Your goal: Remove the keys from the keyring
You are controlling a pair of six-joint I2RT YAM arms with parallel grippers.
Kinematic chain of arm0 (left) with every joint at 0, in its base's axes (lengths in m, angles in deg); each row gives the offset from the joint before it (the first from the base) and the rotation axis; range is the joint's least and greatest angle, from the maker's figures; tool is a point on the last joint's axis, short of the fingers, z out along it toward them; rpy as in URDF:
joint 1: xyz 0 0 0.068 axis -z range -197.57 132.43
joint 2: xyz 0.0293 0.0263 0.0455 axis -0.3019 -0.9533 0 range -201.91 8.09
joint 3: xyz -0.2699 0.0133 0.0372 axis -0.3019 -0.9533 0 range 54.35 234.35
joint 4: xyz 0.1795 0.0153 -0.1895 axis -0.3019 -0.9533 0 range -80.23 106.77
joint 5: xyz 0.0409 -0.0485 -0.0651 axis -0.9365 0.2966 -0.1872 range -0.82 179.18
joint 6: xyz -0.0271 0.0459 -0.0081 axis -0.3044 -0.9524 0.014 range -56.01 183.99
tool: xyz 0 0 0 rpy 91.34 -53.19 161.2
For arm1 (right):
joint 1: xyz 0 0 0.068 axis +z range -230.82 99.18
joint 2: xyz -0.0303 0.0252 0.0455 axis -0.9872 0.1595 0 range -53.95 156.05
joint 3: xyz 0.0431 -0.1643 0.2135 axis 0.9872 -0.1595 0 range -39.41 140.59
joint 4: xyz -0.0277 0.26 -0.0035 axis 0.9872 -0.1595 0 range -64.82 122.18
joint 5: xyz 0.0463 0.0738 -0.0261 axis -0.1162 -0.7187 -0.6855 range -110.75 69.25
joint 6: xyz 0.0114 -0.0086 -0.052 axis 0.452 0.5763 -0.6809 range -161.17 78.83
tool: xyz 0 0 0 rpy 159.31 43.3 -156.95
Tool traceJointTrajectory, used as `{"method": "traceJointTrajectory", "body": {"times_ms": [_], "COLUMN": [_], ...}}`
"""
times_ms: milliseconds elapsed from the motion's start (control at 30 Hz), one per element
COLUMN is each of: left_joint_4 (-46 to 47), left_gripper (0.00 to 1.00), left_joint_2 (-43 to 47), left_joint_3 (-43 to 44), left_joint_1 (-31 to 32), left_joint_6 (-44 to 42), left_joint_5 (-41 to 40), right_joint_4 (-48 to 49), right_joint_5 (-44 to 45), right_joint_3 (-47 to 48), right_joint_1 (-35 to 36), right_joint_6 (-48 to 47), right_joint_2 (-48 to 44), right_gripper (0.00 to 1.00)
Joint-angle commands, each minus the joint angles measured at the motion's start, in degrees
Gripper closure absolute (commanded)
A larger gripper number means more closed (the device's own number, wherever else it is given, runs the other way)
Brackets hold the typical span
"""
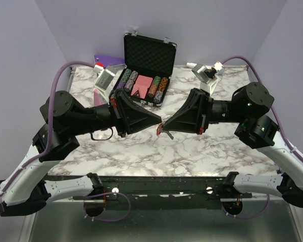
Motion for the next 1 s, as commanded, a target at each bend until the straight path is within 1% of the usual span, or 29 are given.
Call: {"method": "traceJointTrajectory", "body": {"times_ms": [0, 233, 567, 967], "left_joint_4": [-14.95, -25.33, -38.86, -46.61], "left_gripper": [1.0, 1.0, 1.0, 1.0], "left_joint_2": [-4.01, -7.44, -15.61, -23.17], "left_joint_3": [8.64, 14.89, 25.35, 33.7], "left_joint_1": [0.48, 0.92, 3.3, 4.61], "left_joint_6": [-7.74, -13.55, -21.02, -26.65], "left_joint_5": [5.13, 8.13, 10.5, 15.25], "right_joint_4": [-5.16, -12.28, -18.7, -23.36], "right_joint_5": [-1.05, -2.9, -6.94, -10.28], "right_joint_3": [2.33, 4.0, 5.41, 6.64], "right_joint_1": [-0.01, -0.01, -0.01, -0.01], "right_joint_6": [-1.93, -4.31, -6.95, -8.88], "right_joint_2": [0.5, 1.81, 4.63, 6.3], "right_gripper": [0.99, 0.99, 0.99, 0.99]}}
